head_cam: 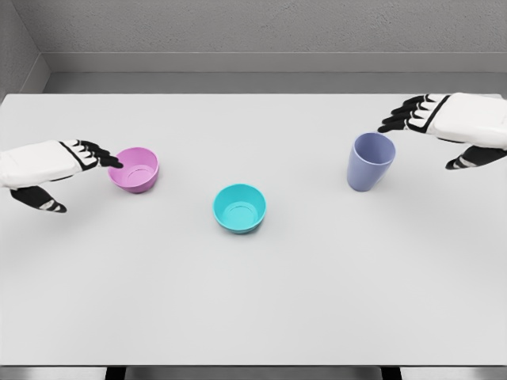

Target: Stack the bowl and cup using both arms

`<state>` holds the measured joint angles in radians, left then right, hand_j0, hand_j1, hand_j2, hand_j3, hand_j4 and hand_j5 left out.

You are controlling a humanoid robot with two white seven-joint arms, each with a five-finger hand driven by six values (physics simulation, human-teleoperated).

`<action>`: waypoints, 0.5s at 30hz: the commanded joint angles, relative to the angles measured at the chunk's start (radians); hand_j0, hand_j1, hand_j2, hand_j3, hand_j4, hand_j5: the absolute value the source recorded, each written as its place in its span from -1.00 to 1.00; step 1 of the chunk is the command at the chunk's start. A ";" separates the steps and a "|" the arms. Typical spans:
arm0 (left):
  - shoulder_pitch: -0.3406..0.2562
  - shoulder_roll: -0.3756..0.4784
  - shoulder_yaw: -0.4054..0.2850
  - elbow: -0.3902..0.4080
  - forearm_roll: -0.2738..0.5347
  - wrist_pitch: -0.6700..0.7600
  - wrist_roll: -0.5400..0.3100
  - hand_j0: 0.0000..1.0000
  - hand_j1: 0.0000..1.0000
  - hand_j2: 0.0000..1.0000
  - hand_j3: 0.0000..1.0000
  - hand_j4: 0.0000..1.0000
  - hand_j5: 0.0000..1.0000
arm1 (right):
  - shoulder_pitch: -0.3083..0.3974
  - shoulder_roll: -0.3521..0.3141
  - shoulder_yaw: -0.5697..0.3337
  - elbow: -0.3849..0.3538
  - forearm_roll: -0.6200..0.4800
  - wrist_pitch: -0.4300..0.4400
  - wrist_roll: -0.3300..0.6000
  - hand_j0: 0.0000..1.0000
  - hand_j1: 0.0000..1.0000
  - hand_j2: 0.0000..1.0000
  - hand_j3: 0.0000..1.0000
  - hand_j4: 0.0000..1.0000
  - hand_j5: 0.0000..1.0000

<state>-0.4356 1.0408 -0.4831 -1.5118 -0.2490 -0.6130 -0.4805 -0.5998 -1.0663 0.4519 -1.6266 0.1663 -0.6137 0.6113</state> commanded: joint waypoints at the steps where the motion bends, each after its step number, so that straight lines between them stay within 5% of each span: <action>1: 0.000 -0.007 0.004 0.012 0.004 0.002 -0.006 1.00 1.00 1.00 1.00 1.00 1.00 | 0.000 -0.003 -0.005 0.007 -0.005 0.003 0.000 1.00 1.00 1.00 1.00 1.00 1.00; 5: -0.009 -0.033 -0.002 0.053 -0.006 0.002 -0.009 1.00 1.00 1.00 1.00 1.00 1.00 | -0.003 -0.003 -0.013 0.016 -0.005 0.003 0.000 1.00 1.00 1.00 1.00 1.00 1.00; 7: -0.086 -0.054 -0.051 0.056 -0.108 0.002 -0.021 1.00 1.00 1.00 1.00 1.00 1.00 | -0.006 -0.003 -0.013 0.017 -0.005 0.003 0.000 1.00 1.00 1.00 1.00 1.00 1.00; 9: -0.137 -0.061 -0.124 0.067 -0.122 0.002 -0.015 1.00 1.00 1.00 1.00 1.00 1.00 | -0.012 0.009 -0.013 0.017 -0.007 0.003 0.000 1.00 1.00 1.00 1.00 1.00 1.00; 13: -0.181 -0.113 -0.155 0.087 -0.260 0.002 -0.023 1.00 1.00 1.00 1.00 1.00 1.00 | -0.026 0.017 -0.012 0.030 -0.005 0.003 0.000 1.00 1.00 1.00 1.00 1.00 1.00; 15: -0.204 -0.113 -0.154 0.098 -0.265 0.002 -0.023 1.00 1.00 1.00 1.00 1.00 1.00 | -0.032 0.035 -0.012 0.042 -0.004 0.003 0.000 1.00 1.00 1.00 1.00 1.00 1.00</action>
<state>-0.6519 0.9393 -0.6260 -1.4241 -0.4811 -0.6128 -0.5014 -0.6335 -1.0426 0.4405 -1.5936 0.1662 -0.6136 0.6113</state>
